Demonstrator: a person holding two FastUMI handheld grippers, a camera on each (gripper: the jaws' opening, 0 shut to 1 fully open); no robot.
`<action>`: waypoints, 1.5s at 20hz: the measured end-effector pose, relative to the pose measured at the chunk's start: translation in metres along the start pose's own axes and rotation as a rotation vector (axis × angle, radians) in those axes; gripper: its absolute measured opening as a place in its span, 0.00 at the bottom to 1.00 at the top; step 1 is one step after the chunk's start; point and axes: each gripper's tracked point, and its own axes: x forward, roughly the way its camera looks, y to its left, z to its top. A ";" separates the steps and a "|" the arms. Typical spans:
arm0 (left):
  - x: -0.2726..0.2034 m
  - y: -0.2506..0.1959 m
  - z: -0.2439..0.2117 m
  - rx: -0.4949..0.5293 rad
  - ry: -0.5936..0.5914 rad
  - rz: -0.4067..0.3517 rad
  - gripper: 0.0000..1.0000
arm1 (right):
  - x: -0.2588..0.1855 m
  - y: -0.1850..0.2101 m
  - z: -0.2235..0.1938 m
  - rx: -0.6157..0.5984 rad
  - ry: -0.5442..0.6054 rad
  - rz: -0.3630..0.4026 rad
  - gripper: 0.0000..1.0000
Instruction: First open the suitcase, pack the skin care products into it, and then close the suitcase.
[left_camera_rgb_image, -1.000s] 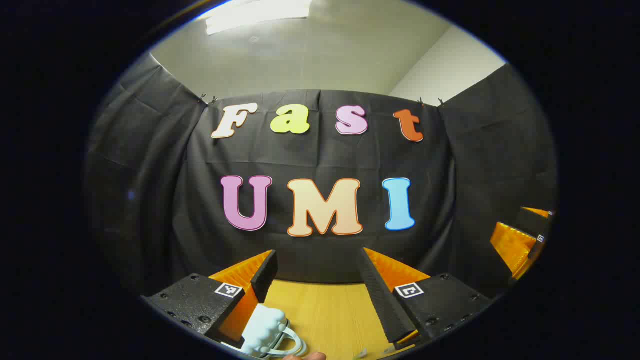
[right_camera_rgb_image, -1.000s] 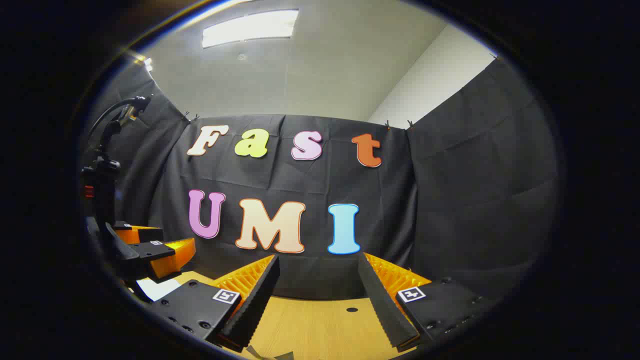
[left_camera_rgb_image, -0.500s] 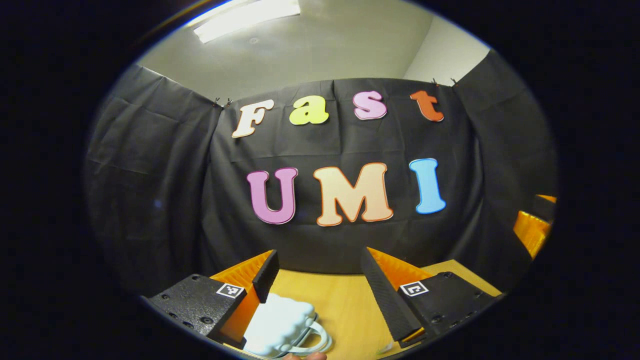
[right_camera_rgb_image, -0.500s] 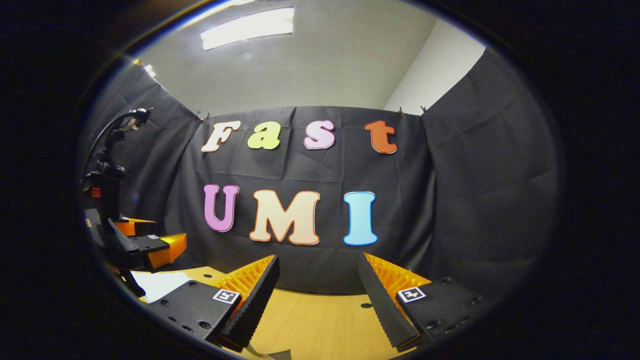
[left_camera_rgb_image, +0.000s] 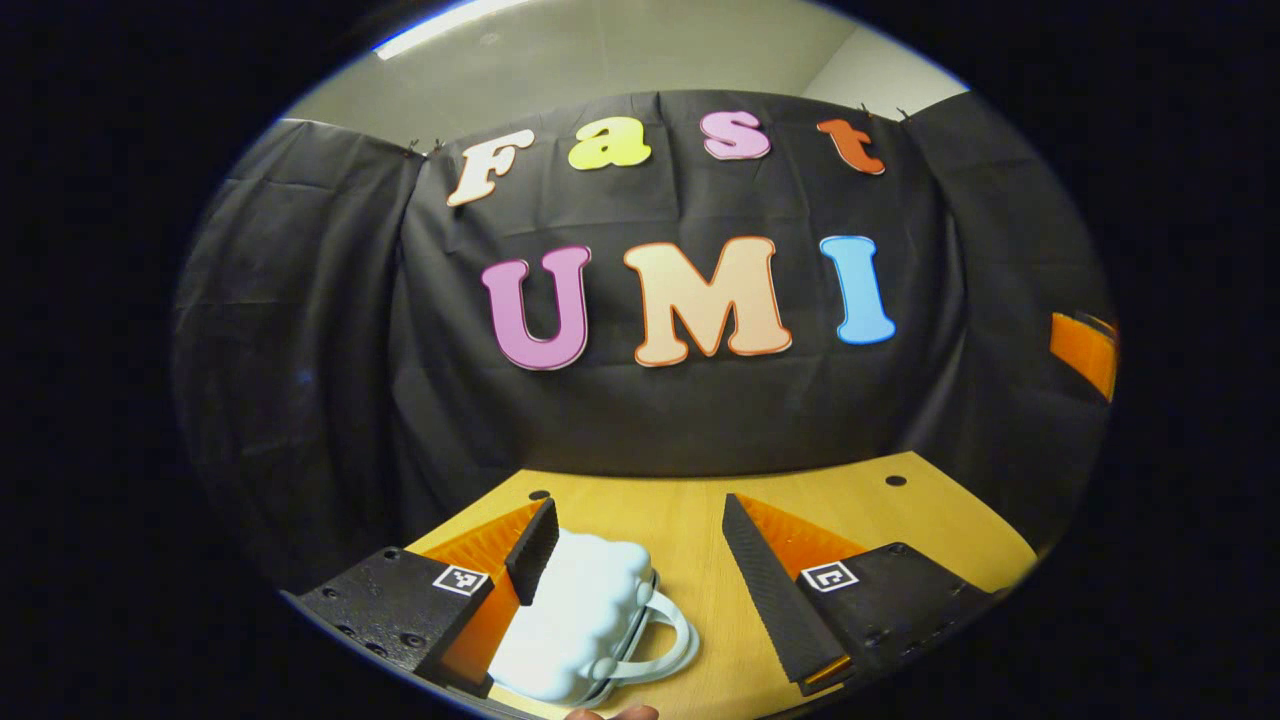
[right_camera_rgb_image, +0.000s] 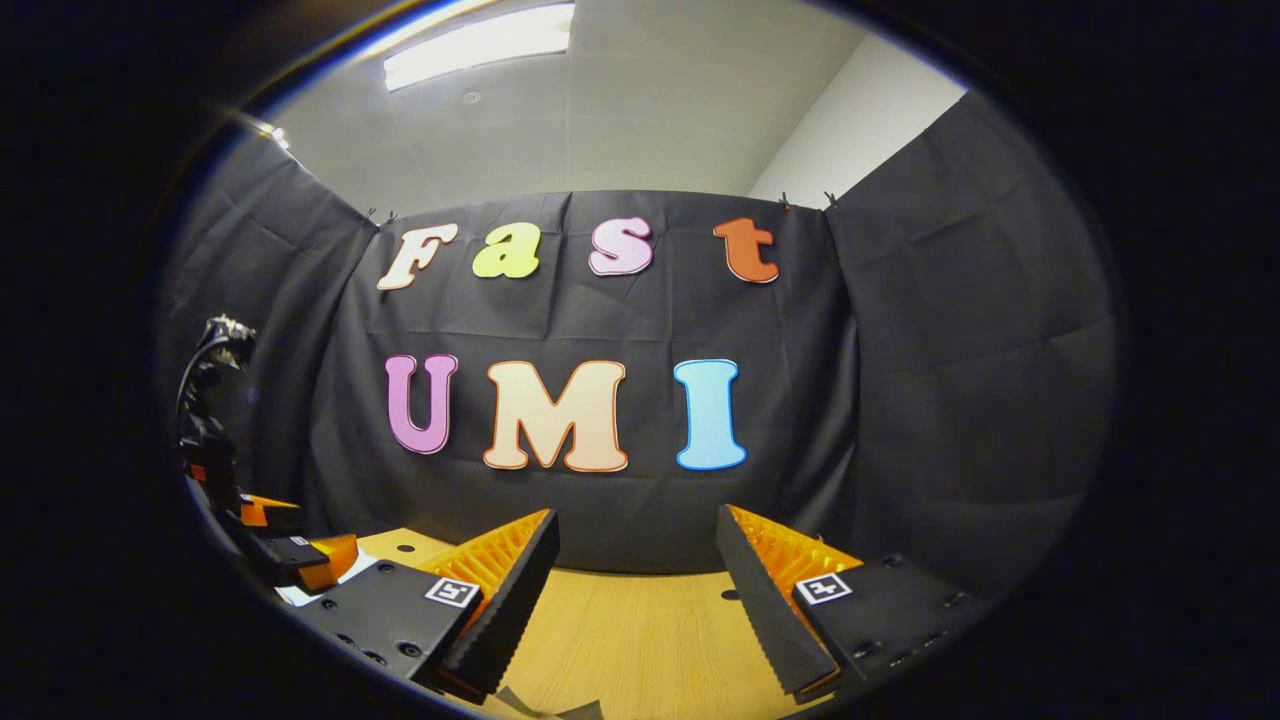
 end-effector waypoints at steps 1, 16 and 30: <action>0.005 0.000 -0.009 -0.009 0.024 -0.012 0.98 | -0.001 0.007 -0.002 0.006 0.006 0.011 0.98; 0.049 -0.049 -0.155 -0.059 0.521 -0.159 0.98 | 0.003 0.002 -0.022 -0.029 0.105 -0.039 0.99; 0.068 -0.070 -0.228 -0.083 0.788 -0.219 0.70 | 0.011 -0.011 -0.050 -0.100 0.175 -0.071 0.98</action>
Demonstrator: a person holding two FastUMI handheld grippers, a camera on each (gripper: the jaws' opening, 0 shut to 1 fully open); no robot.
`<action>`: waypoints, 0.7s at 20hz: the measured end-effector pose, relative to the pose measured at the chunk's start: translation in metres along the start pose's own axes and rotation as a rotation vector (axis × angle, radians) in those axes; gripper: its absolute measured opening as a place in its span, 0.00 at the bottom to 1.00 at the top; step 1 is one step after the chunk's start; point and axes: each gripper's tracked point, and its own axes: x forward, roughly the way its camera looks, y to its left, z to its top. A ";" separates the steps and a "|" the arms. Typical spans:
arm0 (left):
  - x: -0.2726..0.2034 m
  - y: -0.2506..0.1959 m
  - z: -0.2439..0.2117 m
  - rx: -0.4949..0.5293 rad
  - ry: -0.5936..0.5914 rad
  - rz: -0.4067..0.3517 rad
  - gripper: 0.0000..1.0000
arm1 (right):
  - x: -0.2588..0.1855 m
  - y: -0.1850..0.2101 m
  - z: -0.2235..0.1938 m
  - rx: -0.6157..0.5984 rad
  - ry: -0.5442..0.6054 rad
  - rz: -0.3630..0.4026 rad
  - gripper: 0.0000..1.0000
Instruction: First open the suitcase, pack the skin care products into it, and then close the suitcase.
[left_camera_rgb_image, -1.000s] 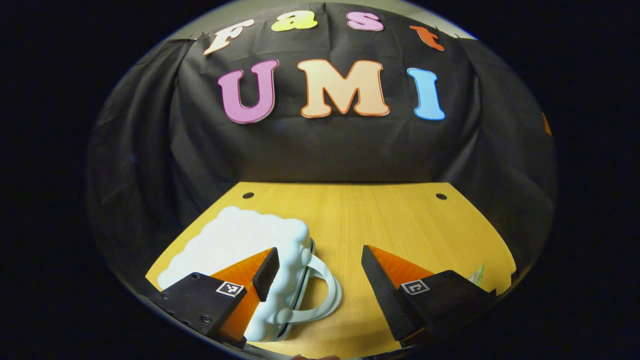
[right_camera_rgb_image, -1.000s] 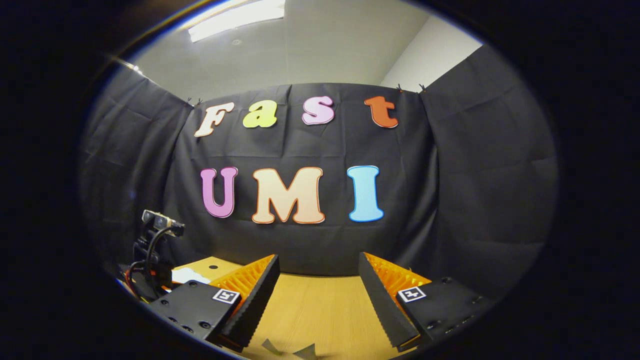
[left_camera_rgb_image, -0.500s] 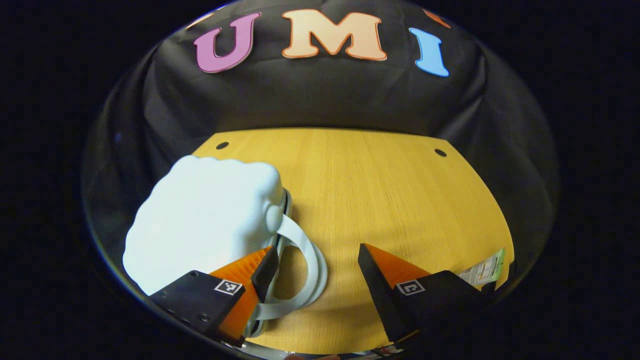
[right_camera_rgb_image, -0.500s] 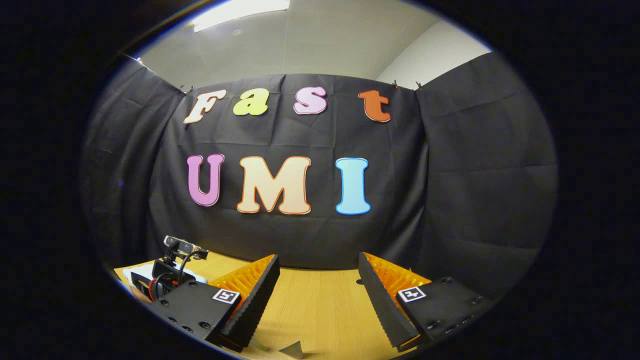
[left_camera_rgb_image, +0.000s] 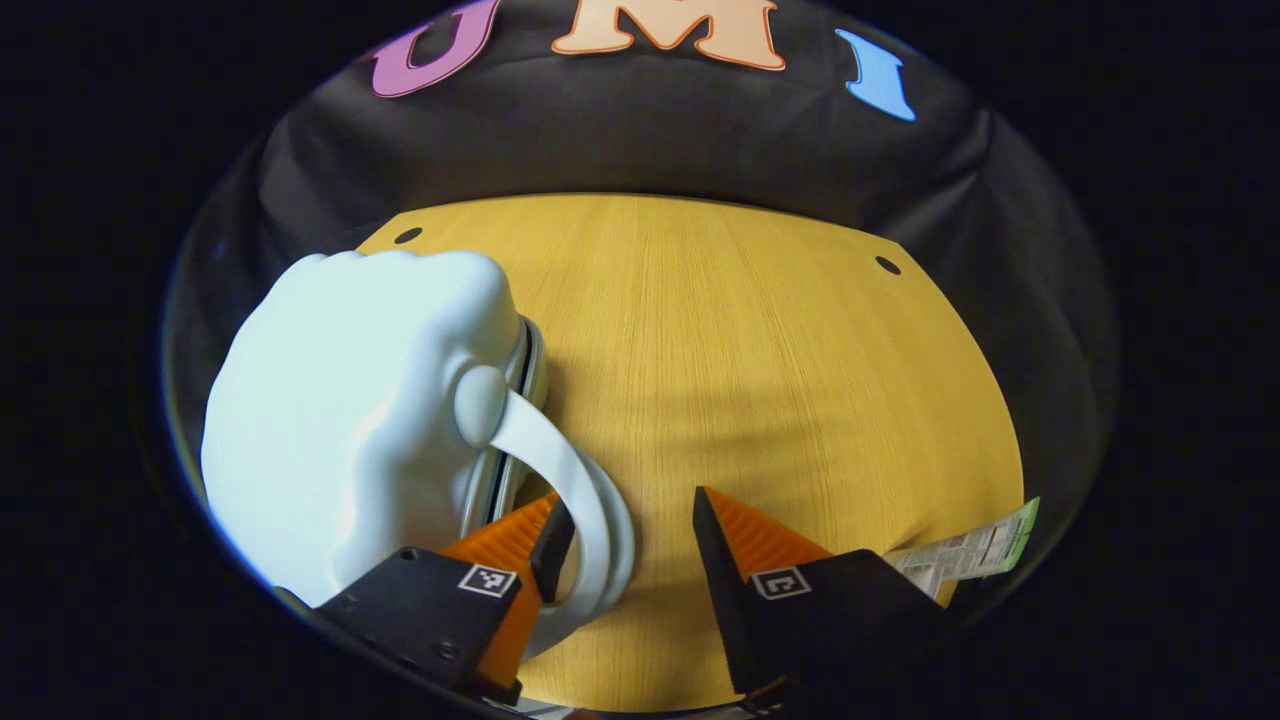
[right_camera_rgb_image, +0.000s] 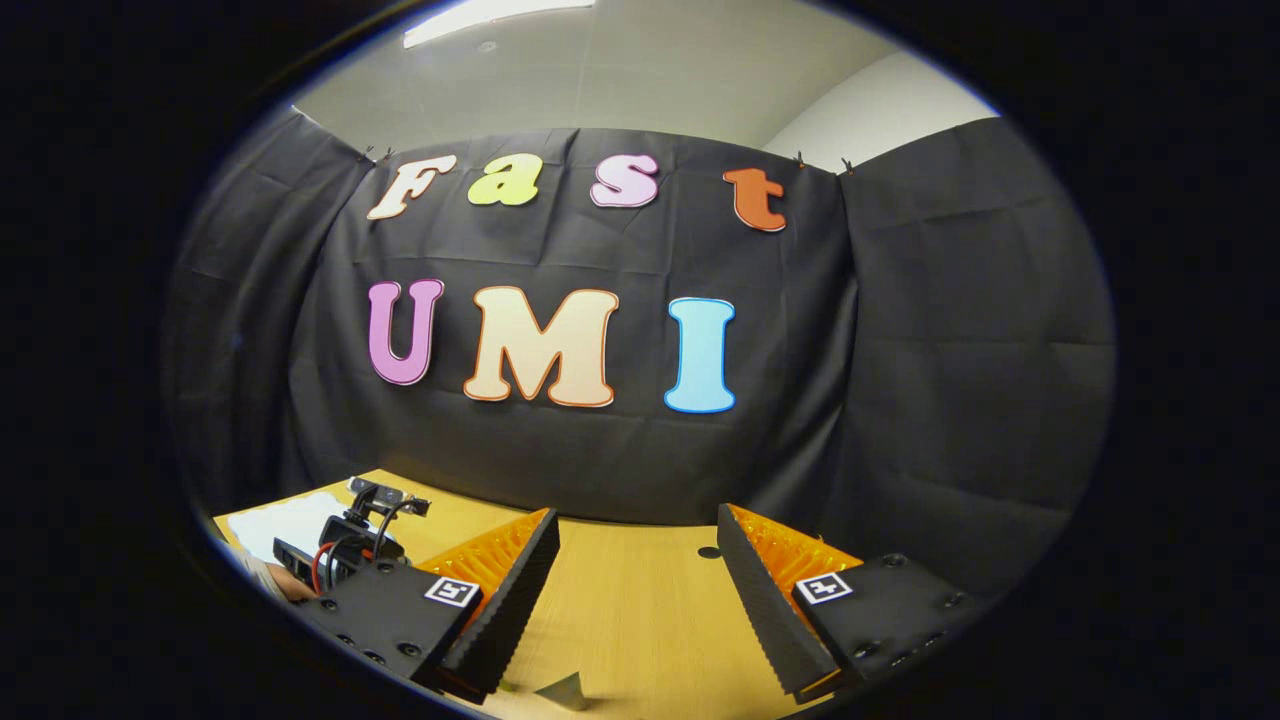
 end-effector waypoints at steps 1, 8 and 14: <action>0.001 0.002 -0.002 -0.008 0.011 0.005 0.64 | 0.000 -0.002 -0.002 0.000 0.001 -0.003 0.98; 0.001 0.020 -0.008 0.031 0.053 0.097 0.11 | -0.003 -0.014 -0.002 -0.020 -0.015 0.002 0.98; -0.006 0.016 -0.004 0.050 0.096 0.094 0.01 | -0.011 -0.014 0.002 -0.093 -0.071 0.054 0.98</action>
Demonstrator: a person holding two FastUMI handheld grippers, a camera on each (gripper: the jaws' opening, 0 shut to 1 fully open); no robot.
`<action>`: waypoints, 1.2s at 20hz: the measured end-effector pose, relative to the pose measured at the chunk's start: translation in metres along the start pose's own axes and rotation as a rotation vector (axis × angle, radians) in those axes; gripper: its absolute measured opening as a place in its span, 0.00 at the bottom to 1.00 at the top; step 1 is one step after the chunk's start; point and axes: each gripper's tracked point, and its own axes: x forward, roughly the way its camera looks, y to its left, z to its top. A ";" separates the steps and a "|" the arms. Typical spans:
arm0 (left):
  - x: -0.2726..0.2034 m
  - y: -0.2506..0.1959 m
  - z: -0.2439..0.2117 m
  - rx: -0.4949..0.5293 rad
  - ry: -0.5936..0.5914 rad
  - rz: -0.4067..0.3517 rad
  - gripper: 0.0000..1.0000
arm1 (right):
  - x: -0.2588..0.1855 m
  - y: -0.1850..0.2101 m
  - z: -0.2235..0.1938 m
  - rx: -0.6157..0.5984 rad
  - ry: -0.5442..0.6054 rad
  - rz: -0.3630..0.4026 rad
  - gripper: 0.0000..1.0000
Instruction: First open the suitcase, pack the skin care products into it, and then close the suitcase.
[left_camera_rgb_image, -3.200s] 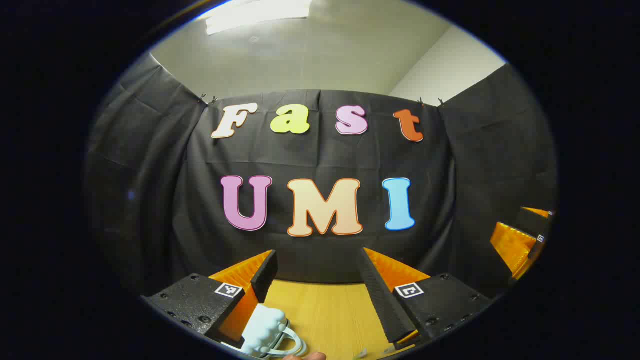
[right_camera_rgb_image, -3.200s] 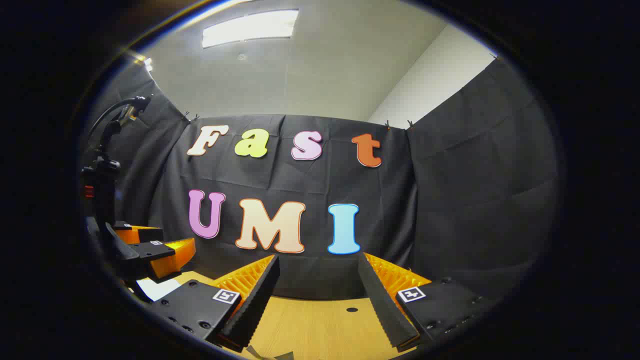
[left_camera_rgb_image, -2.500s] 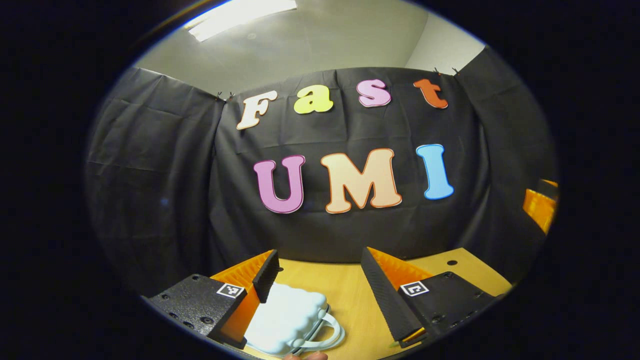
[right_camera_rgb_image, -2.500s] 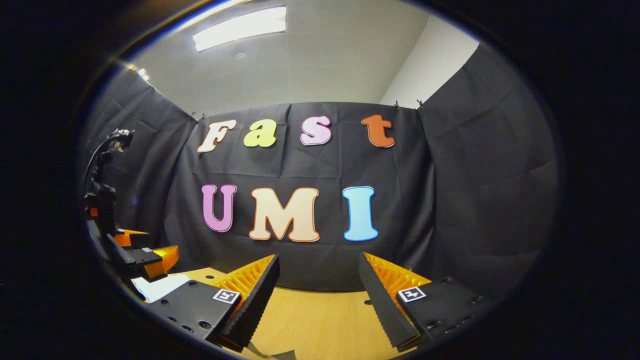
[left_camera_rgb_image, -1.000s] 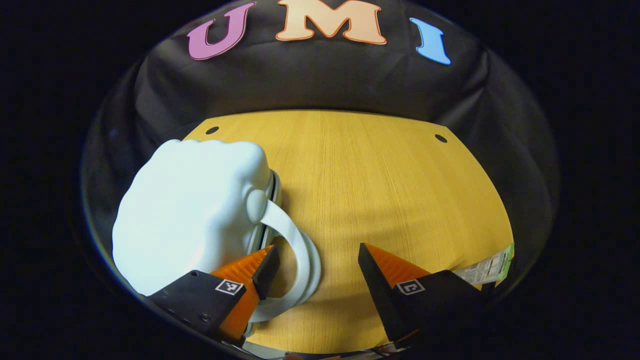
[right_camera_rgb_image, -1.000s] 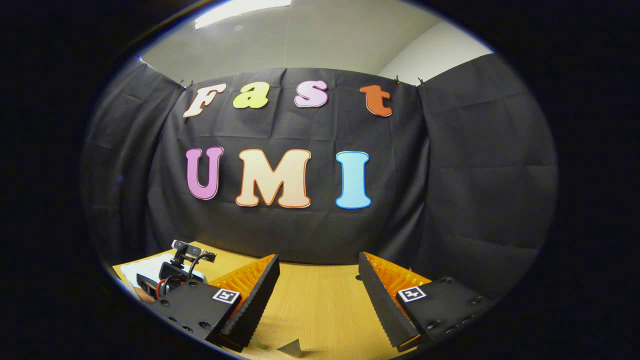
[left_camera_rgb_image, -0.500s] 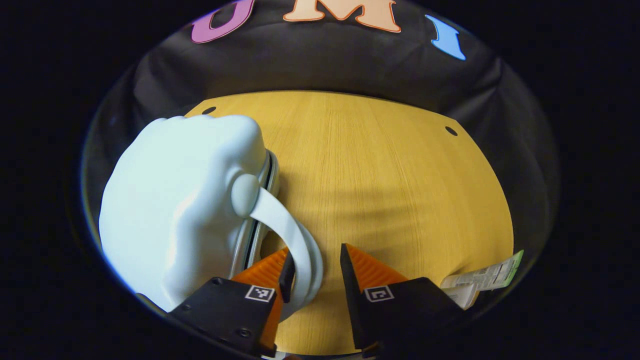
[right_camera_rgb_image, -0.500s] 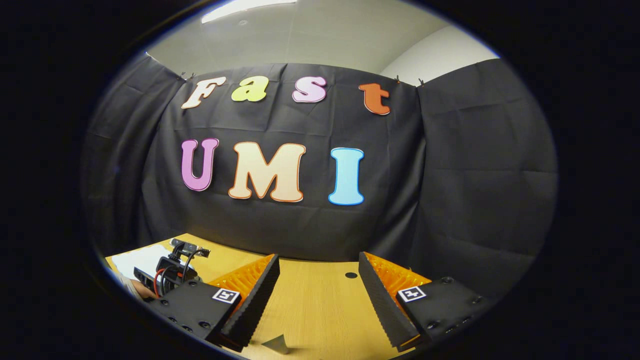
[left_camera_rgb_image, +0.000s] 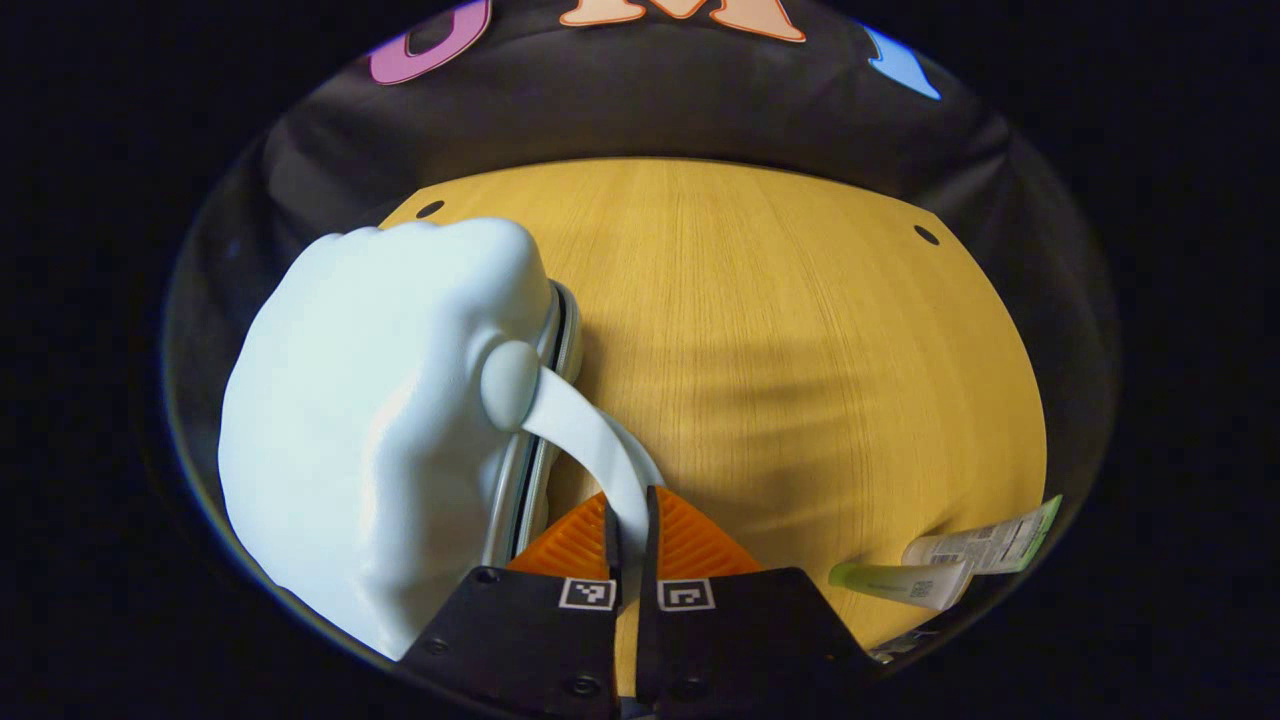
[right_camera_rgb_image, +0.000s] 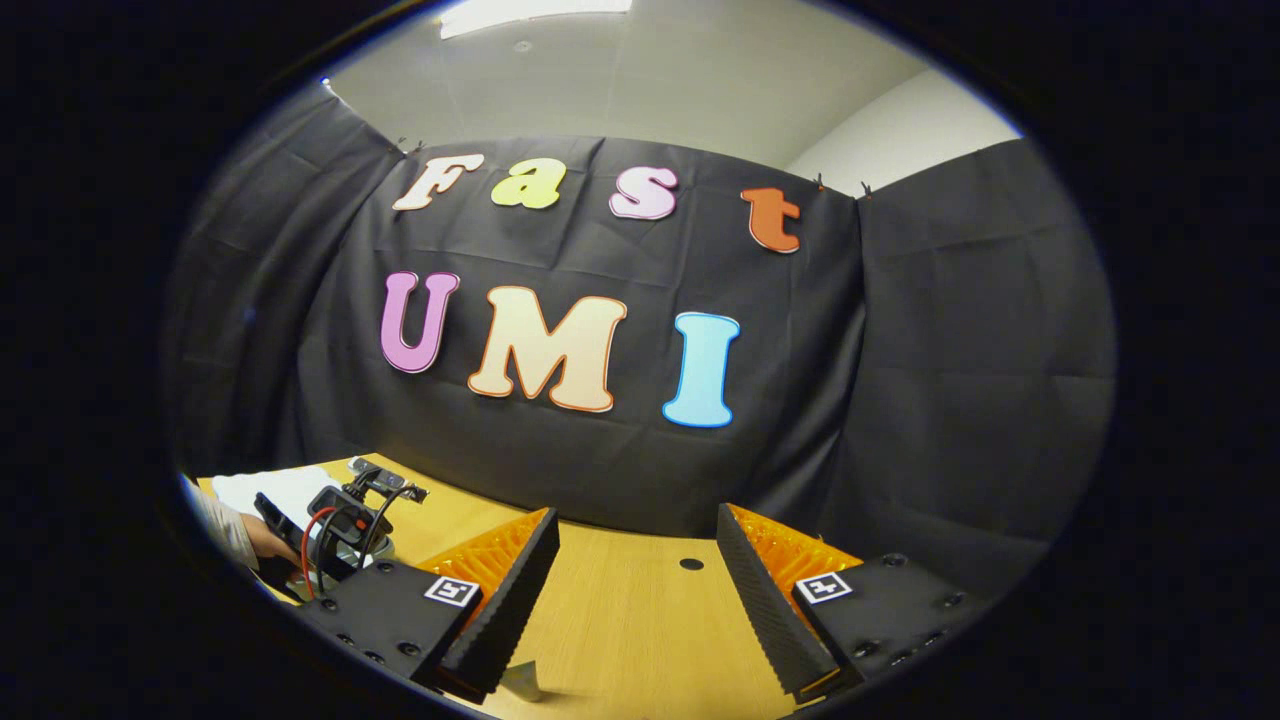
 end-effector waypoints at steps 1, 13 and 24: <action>-0.005 -0.002 0.003 0.028 -0.013 0.006 0.00 | 0.000 0.001 -0.001 -0.004 -0.006 0.013 0.98; -0.116 0.005 0.052 0.071 -0.168 0.009 0.00 | -0.002 0.063 -0.004 0.134 -0.013 0.181 0.98; -0.148 0.079 0.092 -0.009 -0.340 -0.051 0.00 | -0.003 0.155 0.024 0.141 -0.040 0.142 0.98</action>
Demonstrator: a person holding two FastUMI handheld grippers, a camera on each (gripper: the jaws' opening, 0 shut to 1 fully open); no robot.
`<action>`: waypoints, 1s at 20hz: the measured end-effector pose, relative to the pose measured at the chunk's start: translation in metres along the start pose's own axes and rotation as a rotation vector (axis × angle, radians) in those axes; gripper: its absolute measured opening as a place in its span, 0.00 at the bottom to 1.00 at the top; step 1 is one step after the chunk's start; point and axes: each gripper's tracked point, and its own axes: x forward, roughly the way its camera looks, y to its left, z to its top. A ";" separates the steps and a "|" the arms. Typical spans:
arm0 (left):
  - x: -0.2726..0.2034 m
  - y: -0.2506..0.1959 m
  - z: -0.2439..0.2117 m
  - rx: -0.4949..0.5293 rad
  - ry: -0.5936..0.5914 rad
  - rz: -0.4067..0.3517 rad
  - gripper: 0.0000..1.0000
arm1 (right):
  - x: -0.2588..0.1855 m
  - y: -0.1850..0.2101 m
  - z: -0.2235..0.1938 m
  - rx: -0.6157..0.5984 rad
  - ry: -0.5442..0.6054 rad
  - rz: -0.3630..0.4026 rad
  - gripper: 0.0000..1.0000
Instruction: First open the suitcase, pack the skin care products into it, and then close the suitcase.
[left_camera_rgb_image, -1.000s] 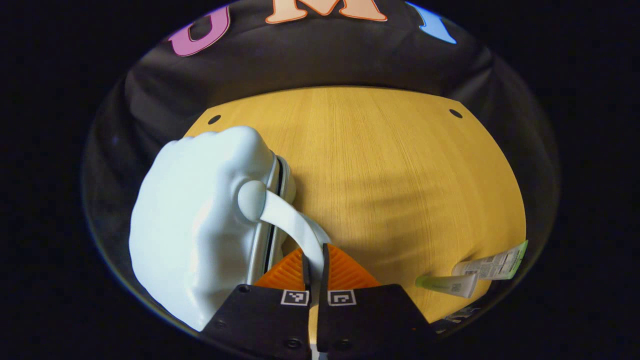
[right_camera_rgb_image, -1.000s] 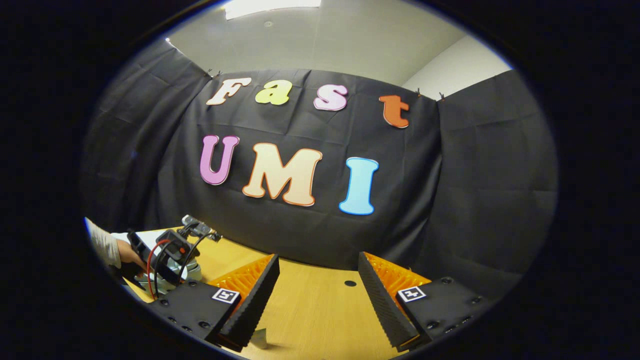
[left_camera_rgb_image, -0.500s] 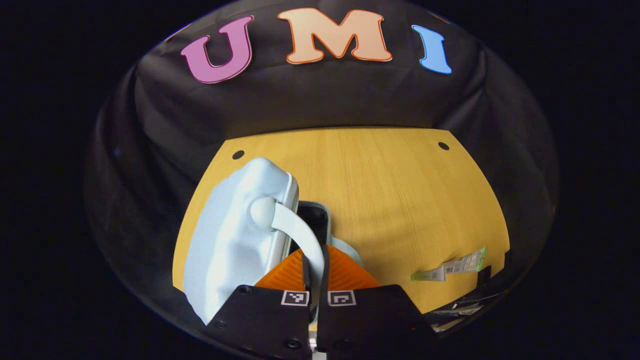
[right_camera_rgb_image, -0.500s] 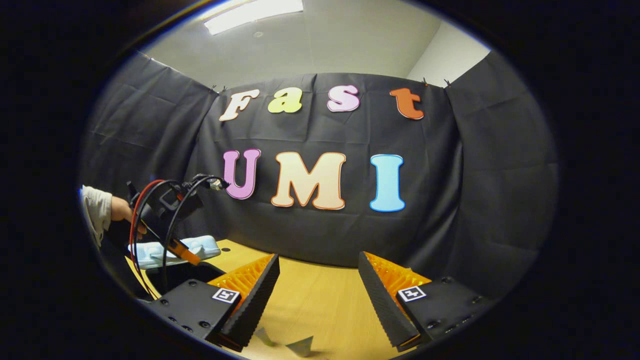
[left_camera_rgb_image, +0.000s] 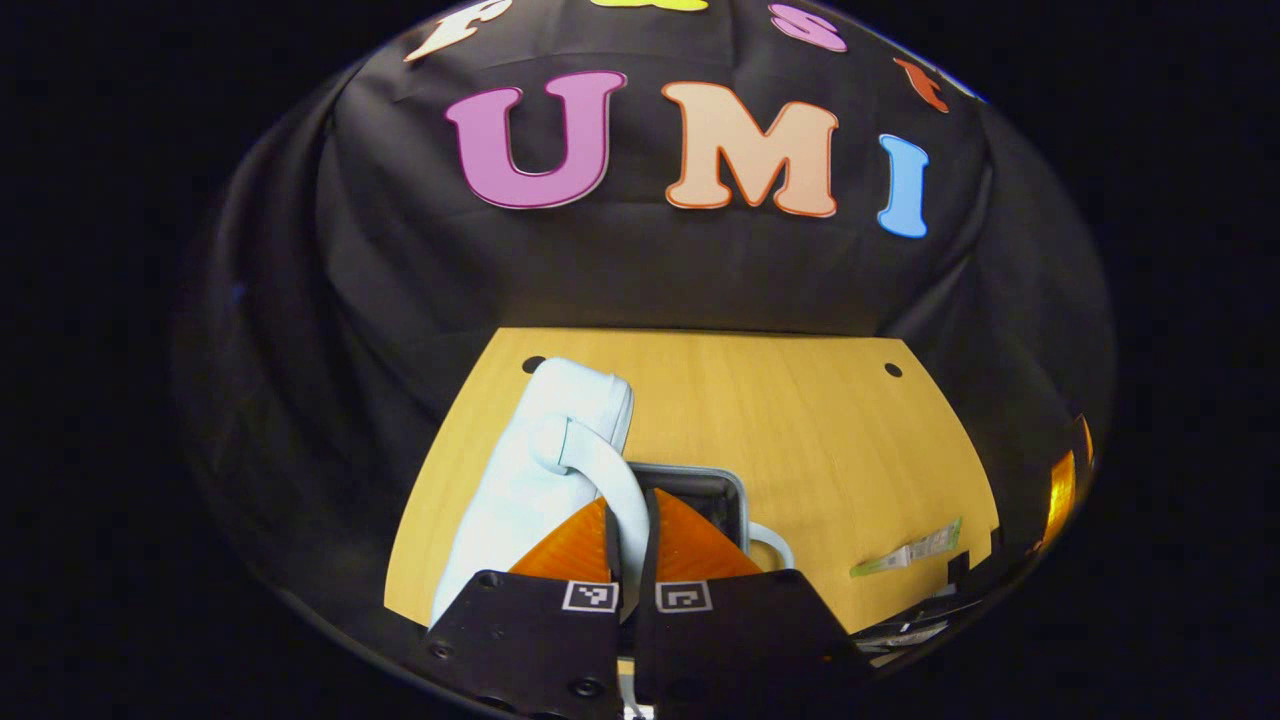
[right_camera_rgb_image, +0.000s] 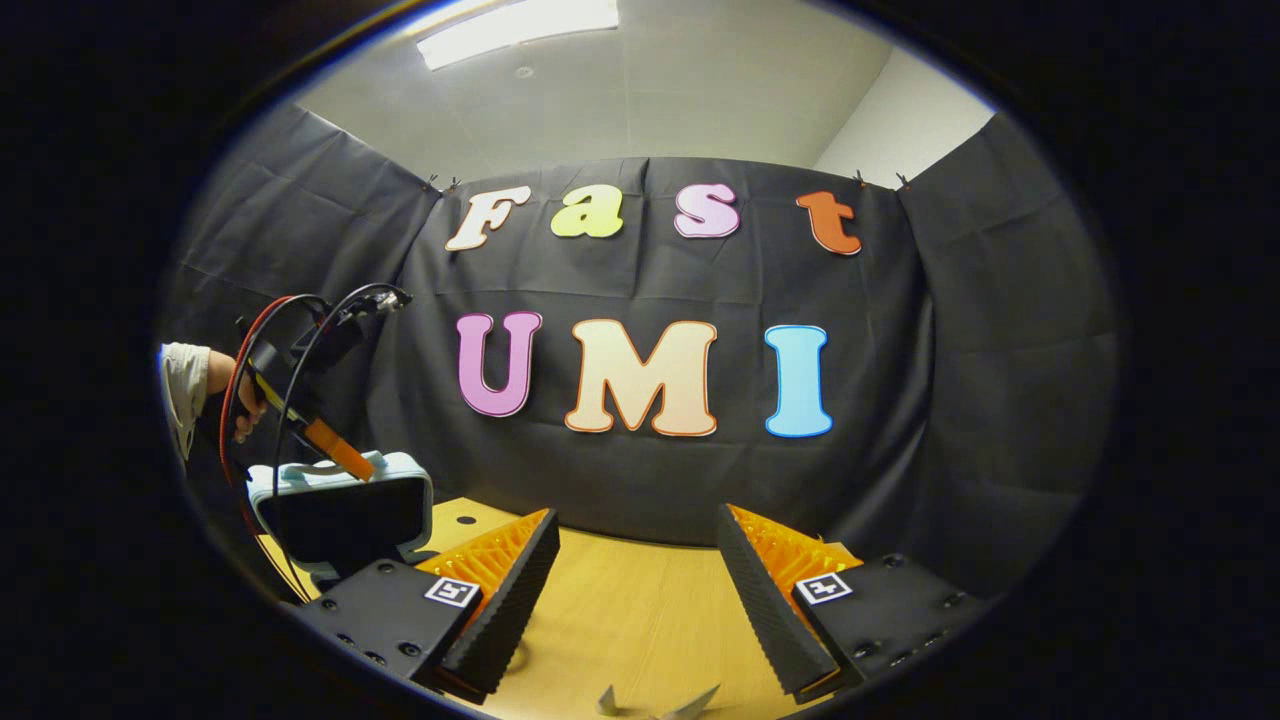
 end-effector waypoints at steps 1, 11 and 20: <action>-0.003 0.013 0.007 0.004 -0.024 0.000 0.00 | 0.004 0.010 -0.002 -0.004 0.003 -0.005 0.98; 0.022 0.176 0.021 -0.140 -0.104 -0.012 0.00 | 0.040 0.082 0.007 -0.060 -0.026 -0.099 0.98; 0.070 0.265 -0.013 -0.221 -0.056 0.028 0.00 | 0.050 0.114 0.012 -0.117 -0.008 -0.123 0.98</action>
